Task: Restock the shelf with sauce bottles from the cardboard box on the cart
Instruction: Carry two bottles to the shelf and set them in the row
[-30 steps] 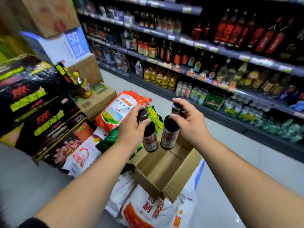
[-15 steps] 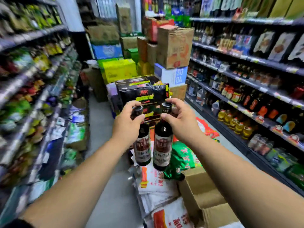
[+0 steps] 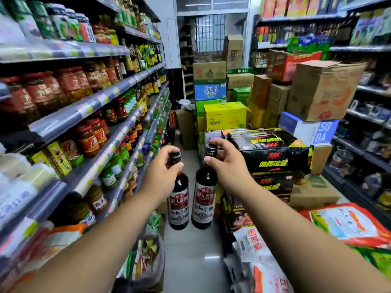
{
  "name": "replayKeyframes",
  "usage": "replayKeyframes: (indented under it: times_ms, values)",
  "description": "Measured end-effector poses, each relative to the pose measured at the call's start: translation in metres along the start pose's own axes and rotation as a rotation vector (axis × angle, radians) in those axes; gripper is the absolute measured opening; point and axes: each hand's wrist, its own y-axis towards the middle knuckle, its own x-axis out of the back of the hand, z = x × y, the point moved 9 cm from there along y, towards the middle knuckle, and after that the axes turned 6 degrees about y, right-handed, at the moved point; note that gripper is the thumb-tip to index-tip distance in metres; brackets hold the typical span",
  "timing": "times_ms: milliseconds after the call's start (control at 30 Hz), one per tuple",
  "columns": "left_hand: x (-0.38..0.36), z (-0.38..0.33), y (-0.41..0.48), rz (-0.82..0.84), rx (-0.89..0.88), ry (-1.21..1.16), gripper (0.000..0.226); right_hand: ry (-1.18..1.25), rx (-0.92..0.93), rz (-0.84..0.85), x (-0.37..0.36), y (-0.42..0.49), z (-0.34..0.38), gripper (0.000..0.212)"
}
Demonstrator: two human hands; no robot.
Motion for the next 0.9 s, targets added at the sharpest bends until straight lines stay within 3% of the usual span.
replayKeyframes:
  times_ms: [300,533,900]
  values:
    - [0.045,0.055,0.105,-0.088,0.011,0.085,0.027,-0.019,0.023,0.049,-0.072,0.109,-0.026,0.039]
    - [0.020,0.109,0.204,-0.073,0.015,0.107,0.027,-0.028,0.018,0.039,-0.079,0.214,-0.079,0.039]
    - [-0.039,0.178,0.462,-0.158,0.038,0.114,0.027,-0.086,0.061,0.095,-0.078,0.493,-0.142,0.043]
